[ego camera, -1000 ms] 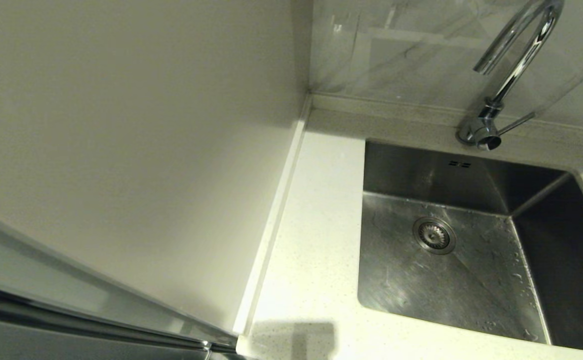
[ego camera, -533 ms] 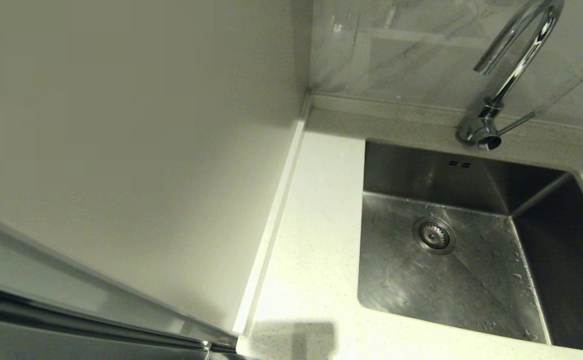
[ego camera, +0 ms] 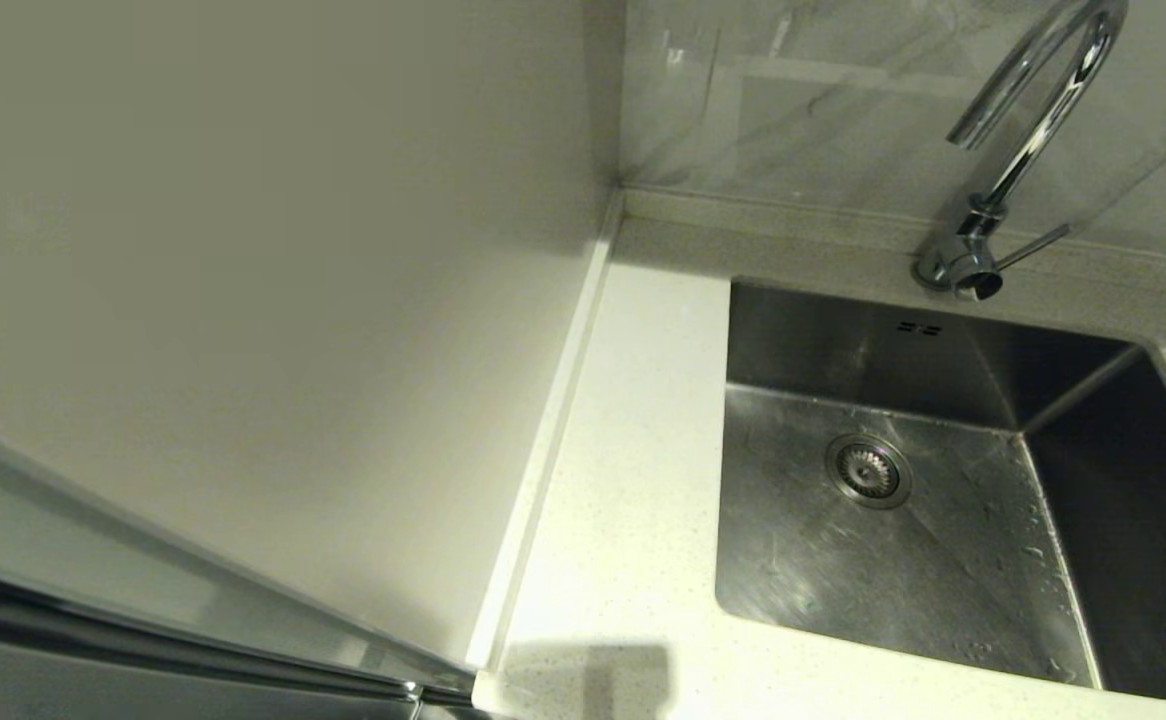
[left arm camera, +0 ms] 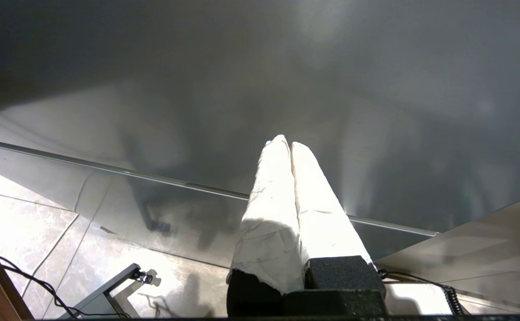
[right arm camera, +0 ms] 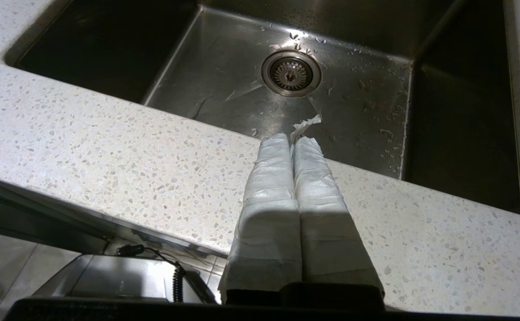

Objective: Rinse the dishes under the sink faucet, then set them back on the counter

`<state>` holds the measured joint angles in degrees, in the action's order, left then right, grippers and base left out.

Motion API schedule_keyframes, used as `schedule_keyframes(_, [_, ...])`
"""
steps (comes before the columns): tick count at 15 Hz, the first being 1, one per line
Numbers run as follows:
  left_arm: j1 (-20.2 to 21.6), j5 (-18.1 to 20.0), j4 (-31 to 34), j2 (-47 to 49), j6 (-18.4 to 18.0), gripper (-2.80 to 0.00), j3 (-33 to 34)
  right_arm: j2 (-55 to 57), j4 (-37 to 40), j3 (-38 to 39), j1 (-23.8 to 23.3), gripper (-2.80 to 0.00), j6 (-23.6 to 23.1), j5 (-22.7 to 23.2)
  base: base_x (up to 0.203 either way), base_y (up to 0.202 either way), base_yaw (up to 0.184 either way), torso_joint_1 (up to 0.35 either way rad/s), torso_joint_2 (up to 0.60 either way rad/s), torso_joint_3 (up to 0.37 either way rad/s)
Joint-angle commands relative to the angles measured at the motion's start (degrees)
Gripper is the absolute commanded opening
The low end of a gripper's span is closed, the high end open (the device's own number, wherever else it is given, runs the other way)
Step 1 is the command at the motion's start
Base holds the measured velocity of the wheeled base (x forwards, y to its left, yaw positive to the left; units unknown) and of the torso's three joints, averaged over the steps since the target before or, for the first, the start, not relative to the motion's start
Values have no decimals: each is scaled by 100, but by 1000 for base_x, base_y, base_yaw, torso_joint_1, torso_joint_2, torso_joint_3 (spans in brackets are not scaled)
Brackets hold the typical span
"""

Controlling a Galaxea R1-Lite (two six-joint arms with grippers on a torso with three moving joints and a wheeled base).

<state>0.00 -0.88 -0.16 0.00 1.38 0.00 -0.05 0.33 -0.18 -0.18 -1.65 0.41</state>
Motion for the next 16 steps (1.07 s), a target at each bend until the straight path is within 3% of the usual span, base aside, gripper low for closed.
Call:
schedule_keyframes(1, [-8, -2, -2, -18, 3, -280, 0, 5, 2, 1, 1, -280, -2, 2, 0, 0, 0, 0, 0, 0])
schedule_keyframes(16, [-7, 0, -2, -18, 3, -280, 0, 5, 2, 1, 1, -280, -2, 2, 0, 0, 0, 0, 0, 0])
